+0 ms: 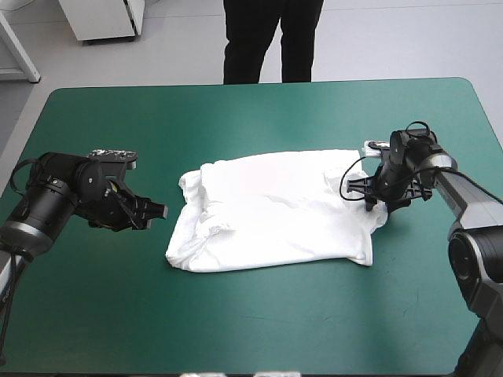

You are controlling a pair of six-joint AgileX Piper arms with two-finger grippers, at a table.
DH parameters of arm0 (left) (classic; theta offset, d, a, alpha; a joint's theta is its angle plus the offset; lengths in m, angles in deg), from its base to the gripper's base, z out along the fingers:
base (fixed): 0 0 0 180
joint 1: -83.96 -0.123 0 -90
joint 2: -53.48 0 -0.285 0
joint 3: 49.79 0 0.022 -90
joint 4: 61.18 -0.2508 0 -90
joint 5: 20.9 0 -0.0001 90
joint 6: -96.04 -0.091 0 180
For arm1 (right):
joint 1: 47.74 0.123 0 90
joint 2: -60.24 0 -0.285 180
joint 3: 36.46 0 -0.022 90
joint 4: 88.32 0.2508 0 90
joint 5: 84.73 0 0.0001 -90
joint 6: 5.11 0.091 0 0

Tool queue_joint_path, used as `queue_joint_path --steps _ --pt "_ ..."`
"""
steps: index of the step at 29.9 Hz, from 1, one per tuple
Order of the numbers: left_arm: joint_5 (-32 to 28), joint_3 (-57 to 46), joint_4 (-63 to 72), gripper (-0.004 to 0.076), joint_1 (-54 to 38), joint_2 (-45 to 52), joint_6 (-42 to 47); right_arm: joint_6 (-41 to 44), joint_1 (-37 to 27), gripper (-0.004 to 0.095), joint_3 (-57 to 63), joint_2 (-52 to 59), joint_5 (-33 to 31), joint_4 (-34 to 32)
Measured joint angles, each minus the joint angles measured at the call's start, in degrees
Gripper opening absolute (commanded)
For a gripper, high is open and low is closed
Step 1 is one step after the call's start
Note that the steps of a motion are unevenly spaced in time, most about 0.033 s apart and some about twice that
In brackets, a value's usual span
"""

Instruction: Fold the cloth

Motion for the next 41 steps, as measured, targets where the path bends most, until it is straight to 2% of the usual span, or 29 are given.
queue_joint_path --steps 3,13,21,31,38,41 --pt "-0.1 0.0 0.0 0.0422 0.0 0.0 0.0 0.1 0.0 -0.0017 -0.1 -0.2 0.0 0.8" --pt "-0.2 0.0 0.6 0.0422 0.0 0.0 0.0 0.1 0.1 -0.0017 -0.4 -0.2 -0.1 2.4" --pt "-0.2 0.0 1.7 0.0422 0.0 0.0 0.0 -0.8 2.4 -0.0017 -5.0 1.6 -1.7 0.5" --pt "-0.2 0.0 1.8 0.0422 0.0 0.0 0.0 -2.7 10.2 -0.0017 -8.0 1.5 -1.6 6.6" --pt "-0.4 0.0 1.9 0.0412 0.0 0.0 0.0 -2.7 14.0 -0.0016 -8.2 -2.4 -0.3 10.1" --pt "-0.6 0.0 2.5 0.0395 0.0 0.0 0.0 -3.4 14.3 0.0062 -8.3 -4.3 -0.5 11.8"
